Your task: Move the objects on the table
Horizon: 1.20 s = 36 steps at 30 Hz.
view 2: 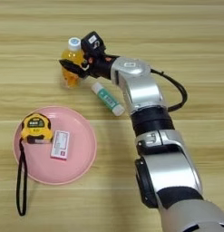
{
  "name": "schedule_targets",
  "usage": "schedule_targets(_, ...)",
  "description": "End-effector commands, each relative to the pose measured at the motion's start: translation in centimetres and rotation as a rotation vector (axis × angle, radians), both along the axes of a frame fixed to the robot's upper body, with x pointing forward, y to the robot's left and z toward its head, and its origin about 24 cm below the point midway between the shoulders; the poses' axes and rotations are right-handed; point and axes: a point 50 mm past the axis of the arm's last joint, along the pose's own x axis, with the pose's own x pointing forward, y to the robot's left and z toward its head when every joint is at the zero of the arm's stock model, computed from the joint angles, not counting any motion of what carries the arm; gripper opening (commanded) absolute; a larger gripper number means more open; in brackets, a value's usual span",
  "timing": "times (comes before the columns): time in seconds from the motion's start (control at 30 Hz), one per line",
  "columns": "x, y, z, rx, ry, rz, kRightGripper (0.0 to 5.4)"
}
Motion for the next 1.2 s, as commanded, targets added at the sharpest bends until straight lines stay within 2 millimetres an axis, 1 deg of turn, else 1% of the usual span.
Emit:
schedule_targets(0.03,-0.1,-1.0,6.1,-0.007,-0.219,0.026,3.58)
schedule_targets(0.3,-2.4,-2.7,7.1,-0.093,-0.254,0.140,3.57)
schedule_targets(0.4,-3.8,-3.4,7.5,-0.132,-0.267,0.215,3.57)
schedule_targets(0.5,-4.8,-4.2,7.5,-0.154,-0.254,0.258,3.57)
schedule_targets(0.67,-5.5,-5.1,7.4,-0.162,-0.227,0.269,3.57)
schedule_targets(0.93,-6.1,-6.9,6.1,-0.170,-0.130,0.275,3.57)
schedule_targets(1.03,-6.5,-7.6,5.2,-0.172,-0.069,0.297,3.57)
schedule_targets(1.2,-6.9,-8.1,3.7,-0.178,-0.007,0.314,3.57)
